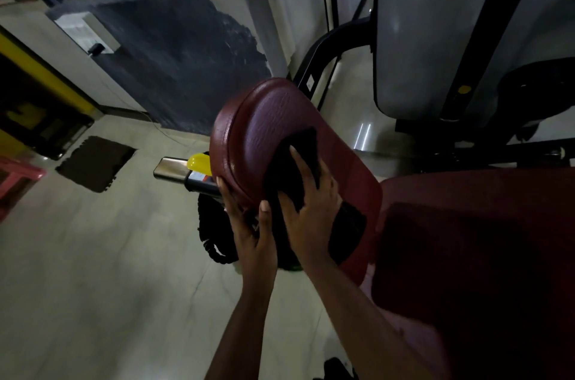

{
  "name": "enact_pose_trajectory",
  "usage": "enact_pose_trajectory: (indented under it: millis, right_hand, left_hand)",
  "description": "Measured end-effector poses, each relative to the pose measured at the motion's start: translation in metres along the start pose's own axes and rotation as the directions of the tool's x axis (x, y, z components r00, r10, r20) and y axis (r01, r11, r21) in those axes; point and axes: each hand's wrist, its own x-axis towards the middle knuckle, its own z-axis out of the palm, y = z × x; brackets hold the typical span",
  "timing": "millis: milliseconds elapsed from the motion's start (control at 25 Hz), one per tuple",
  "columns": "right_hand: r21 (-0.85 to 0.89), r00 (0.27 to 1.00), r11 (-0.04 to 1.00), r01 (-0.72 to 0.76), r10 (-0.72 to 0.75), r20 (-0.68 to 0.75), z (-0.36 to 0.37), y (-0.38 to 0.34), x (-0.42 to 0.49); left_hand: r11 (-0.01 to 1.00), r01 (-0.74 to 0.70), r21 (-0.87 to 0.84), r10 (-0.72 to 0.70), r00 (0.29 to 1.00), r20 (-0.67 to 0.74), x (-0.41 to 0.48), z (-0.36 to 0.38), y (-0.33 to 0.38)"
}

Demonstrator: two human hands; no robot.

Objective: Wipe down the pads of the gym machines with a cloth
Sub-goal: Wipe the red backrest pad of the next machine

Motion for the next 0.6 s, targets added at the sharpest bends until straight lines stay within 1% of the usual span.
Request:
enact_pose_trajectory:
  millis: [40, 120, 240, 360, 520, 560, 600]
  right_hand:
    - [-0.024, 0.999, 0.999, -0.036, 0.035, -0.02, 0.002, 0.008, -0.005]
    - [-0.046, 0.987, 0.987, -0.155, 0.153, -0.04, 0.001, 0.033, -0.006]
    - [-0.09, 0.961, 0.957, -0.275, 0.272, -0.05, -0.002, 0.064, -0.01]
    - [-0.054, 0.923, 0.923, -0.38, 0.374, -0.093, -0.005, 0.095, -0.012]
    - [-0.044, 0.834, 0.833, -0.551, 0.547, -0.074, -0.014, 0.13, -0.003]
    - [-0.021, 0.822, 0.823, -0.567, 0.565, -0.069, -0.017, 0.13, 0.001]
    - [0.024, 0.833, 0.836, -0.548, 0.548, -0.07, -0.02, 0.124, 0.003]
  left_hand:
    - [1.0, -0.004, 0.025, 0.004, 1.0, -0.011, 0.0, 0.001, -0.002]
    - [0.997, -0.017, 0.08, 0.017, 1.0, -0.008, -0.004, 0.007, -0.006]
    - [0.992, 0.006, 0.123, -0.009, 1.0, 0.016, -0.015, 0.015, -0.017]
    - [0.992, 0.038, 0.121, -0.042, 0.999, 0.028, -0.018, 0.016, -0.028]
    - [0.989, 0.007, 0.15, -0.011, 0.999, 0.031, -0.017, 0.016, -0.025]
    - [0.989, 0.006, 0.147, -0.01, 1.0, 0.027, -0.018, 0.016, -0.024]
    - [0.991, 0.01, 0.13, -0.013, 1.0, 0.022, -0.019, 0.016, -0.024]
